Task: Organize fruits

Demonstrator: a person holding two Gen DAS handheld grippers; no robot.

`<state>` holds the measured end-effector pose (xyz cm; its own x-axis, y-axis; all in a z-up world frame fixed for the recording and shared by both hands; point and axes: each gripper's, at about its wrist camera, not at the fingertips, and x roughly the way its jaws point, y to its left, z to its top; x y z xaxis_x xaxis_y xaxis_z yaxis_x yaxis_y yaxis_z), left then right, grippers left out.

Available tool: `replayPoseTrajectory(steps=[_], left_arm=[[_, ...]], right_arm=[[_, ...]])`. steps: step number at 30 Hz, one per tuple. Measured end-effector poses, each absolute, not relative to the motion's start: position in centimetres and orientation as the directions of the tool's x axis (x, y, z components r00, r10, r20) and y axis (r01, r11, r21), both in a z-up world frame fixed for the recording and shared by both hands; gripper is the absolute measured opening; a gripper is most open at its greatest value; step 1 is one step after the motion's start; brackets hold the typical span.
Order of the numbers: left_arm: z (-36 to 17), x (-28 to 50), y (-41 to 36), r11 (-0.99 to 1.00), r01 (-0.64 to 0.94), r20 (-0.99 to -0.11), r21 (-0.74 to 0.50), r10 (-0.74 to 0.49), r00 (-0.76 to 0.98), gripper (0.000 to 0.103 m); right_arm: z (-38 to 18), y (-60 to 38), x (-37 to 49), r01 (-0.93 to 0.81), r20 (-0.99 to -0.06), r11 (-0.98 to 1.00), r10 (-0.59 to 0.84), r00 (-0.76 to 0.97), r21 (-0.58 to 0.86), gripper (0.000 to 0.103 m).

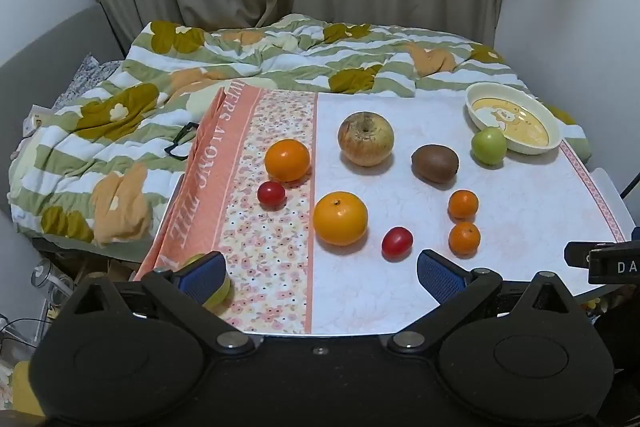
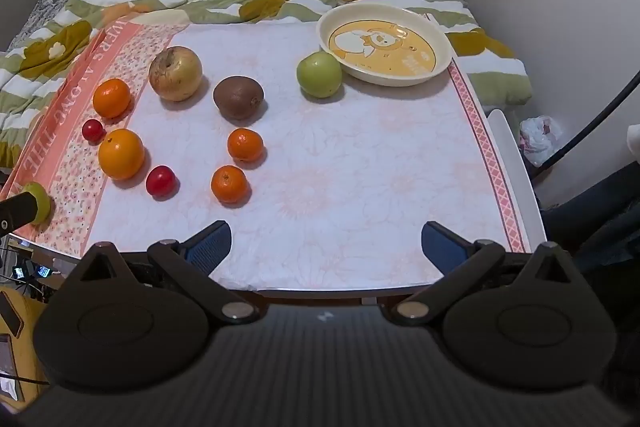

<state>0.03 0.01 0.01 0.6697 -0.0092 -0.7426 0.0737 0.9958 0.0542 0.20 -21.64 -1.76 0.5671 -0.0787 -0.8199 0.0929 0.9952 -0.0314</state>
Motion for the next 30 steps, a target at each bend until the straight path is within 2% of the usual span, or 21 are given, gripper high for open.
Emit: replayPoseTrajectory(steps=[30], left_arm=[[-0.22, 0.68, 0.83, 0.998, 0.036, -0.753, 0.054, 0.017, 0.658, 0.103]], right_arm=[[-1.65, -21.75, 0.75, 0.090, -0.819, 0.996, -0.066, 0.570, -0.018, 0.103]])
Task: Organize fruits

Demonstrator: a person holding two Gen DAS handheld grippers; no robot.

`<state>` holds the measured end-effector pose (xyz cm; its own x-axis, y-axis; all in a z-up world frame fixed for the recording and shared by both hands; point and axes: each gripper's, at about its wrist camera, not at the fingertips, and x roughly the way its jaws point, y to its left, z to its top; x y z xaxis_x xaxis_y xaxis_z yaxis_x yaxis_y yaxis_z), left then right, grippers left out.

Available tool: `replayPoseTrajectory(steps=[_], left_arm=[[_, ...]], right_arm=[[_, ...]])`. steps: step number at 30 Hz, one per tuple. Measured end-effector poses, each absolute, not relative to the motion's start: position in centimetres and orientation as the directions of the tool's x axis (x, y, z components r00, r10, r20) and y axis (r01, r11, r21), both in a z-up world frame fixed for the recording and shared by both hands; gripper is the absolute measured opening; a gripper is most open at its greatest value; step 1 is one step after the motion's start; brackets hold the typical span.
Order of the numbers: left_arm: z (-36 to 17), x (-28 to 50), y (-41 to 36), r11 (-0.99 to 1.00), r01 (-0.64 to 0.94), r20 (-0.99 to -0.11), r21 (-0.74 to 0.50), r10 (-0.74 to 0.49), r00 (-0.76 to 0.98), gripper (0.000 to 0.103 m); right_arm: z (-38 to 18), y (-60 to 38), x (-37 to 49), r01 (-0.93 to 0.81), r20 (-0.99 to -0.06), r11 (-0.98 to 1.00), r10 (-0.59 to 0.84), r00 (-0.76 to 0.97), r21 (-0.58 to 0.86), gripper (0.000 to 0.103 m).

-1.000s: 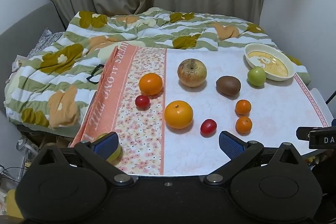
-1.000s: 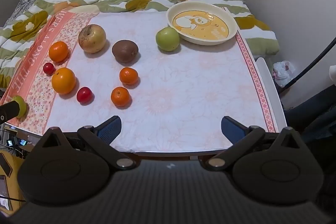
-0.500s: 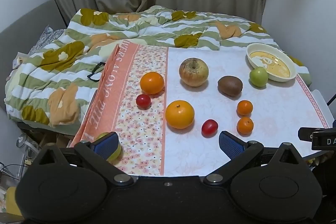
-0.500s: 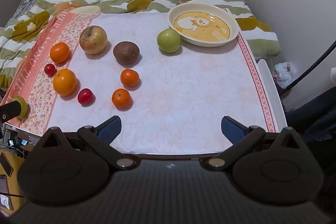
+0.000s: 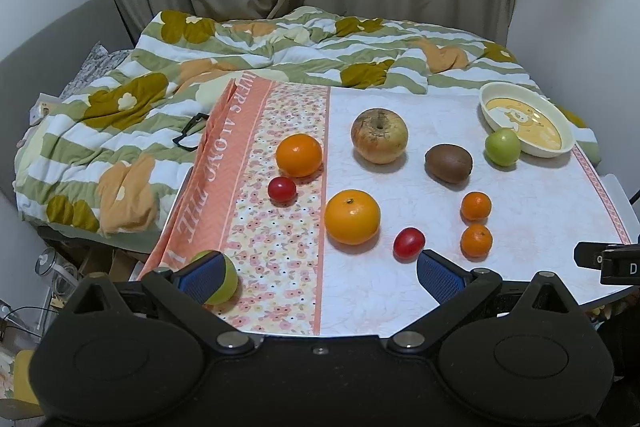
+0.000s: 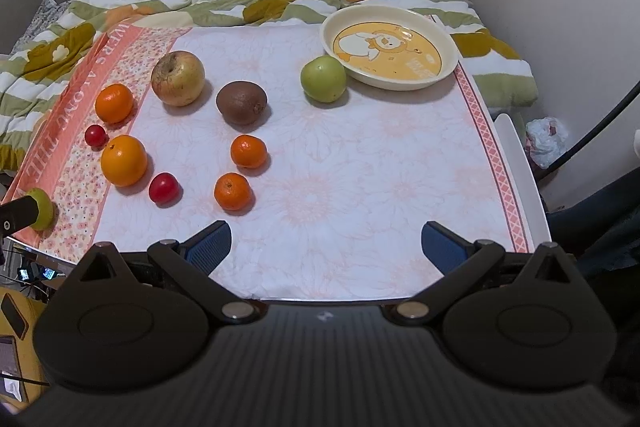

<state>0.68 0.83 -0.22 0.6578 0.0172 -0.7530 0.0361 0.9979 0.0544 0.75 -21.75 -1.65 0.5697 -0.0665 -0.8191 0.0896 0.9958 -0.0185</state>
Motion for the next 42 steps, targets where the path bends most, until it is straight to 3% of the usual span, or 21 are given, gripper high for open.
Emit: replayPoseTrajectory(steps=[42], left_arm=[[-0.17, 0.91, 0.87, 0.998, 0.036, -0.752, 0.057, 0.019, 0.659, 0.103]], right_arm=[[-1.75, -21.79, 0.90, 0.094, -0.819, 0.995, -0.063, 0.570, -0.011, 0.103]])
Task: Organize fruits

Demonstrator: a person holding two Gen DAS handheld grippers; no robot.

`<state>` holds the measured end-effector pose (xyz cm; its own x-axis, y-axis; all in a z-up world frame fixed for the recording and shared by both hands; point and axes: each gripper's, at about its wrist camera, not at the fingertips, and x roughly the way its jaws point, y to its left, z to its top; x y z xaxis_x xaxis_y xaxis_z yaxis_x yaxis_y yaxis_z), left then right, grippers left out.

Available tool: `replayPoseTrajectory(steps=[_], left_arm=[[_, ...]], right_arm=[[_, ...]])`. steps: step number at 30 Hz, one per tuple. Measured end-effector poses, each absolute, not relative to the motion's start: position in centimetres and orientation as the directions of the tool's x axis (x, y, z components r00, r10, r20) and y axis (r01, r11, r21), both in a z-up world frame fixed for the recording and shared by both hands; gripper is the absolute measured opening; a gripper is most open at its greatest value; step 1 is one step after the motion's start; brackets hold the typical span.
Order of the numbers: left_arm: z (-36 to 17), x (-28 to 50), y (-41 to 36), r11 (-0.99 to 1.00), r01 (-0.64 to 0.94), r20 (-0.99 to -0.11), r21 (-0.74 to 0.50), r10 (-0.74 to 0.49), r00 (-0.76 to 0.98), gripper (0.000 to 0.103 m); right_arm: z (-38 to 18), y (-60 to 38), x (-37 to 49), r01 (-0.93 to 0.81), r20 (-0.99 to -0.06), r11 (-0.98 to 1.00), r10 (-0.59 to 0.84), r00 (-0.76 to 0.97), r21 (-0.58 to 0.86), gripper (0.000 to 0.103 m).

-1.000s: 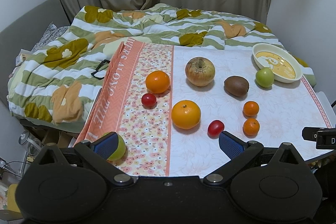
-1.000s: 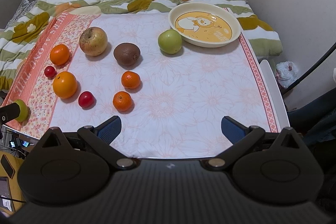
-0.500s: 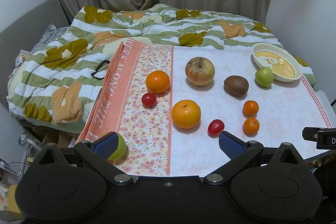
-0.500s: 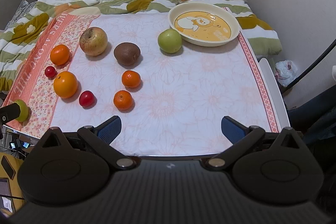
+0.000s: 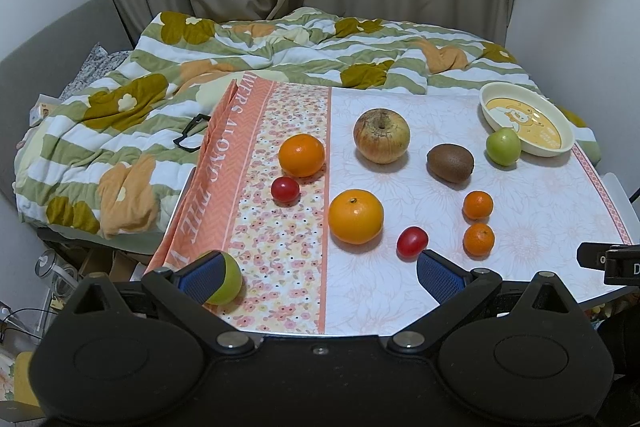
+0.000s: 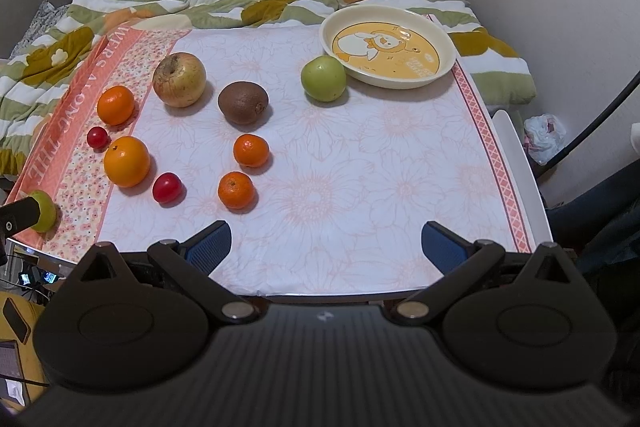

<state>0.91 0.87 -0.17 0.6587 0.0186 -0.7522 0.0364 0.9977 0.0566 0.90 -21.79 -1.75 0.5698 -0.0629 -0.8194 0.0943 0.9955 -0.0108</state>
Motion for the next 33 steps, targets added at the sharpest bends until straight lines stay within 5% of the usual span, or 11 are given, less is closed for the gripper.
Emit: replayPoseTrajectory(steps=[33], left_arm=[[0.9, -0.1, 1.8, 0.997, 0.053, -0.736, 0.055, 0.005, 0.677, 0.103]], right_arm=[[-0.2, -21.0, -0.4, 0.123, -0.808, 0.992, -0.064, 0.586, 0.011, 0.103]])
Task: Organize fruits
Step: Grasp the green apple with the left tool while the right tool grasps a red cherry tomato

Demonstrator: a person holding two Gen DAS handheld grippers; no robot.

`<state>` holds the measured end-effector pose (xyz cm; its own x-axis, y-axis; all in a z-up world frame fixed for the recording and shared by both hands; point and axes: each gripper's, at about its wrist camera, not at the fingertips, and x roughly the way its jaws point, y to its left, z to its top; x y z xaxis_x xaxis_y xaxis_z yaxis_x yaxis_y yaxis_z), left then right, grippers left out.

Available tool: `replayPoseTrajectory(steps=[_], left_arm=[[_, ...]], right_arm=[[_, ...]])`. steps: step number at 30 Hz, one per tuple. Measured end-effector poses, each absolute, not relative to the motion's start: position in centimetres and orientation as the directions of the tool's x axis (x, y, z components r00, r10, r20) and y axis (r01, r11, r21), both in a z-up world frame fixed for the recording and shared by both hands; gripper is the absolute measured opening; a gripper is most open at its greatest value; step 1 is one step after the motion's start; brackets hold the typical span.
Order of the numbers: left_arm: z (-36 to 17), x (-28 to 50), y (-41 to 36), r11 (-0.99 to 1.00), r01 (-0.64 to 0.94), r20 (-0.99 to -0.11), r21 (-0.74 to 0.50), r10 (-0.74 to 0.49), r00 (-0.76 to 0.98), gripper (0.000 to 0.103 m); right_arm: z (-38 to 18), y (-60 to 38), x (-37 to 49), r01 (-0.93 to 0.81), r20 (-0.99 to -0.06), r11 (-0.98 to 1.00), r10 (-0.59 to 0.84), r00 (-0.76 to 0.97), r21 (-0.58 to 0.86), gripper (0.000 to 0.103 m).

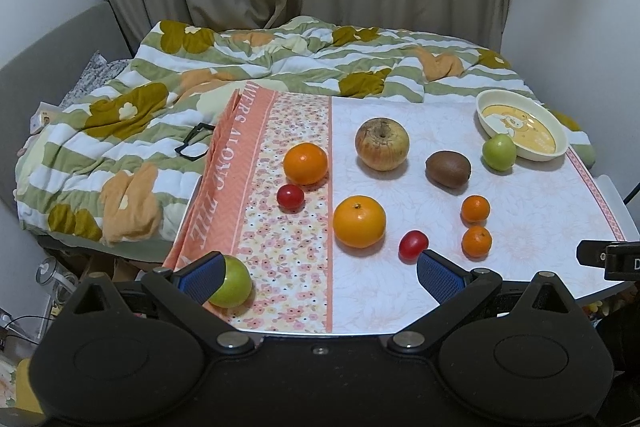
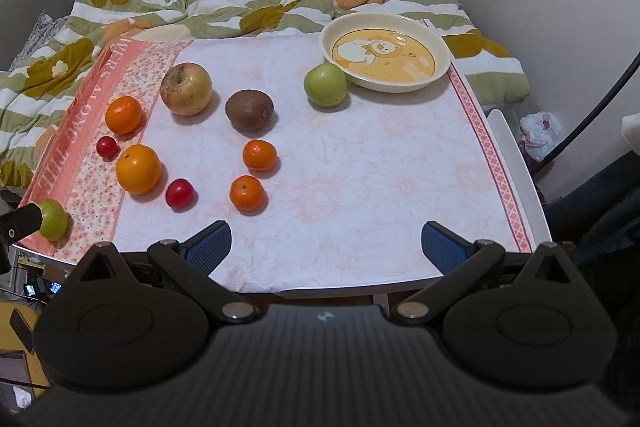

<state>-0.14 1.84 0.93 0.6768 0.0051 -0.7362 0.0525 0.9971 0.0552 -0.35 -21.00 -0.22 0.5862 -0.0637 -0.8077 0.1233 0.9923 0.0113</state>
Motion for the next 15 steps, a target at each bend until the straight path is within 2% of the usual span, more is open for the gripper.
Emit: replayPoseTrajectory(steps=[7, 15], left_arm=[[1.6, 0.1, 3.9, 0.998, 0.025, -0.741, 0.065, 0.031, 0.671, 0.103], [0.1, 1.4, 7.6, 0.999, -0.003, -0.780, 0.050, 0.041, 0.624, 0.103]], right_arm=[[0.1, -18.9, 0.6, 0.092, -0.815, 0.995, -0.026, 0.578, 0.034, 0.103], [-1.9, -15.5, 2.5, 0.060, -0.841, 0.998, -0.006, 0.541, 0.032, 0.103]])
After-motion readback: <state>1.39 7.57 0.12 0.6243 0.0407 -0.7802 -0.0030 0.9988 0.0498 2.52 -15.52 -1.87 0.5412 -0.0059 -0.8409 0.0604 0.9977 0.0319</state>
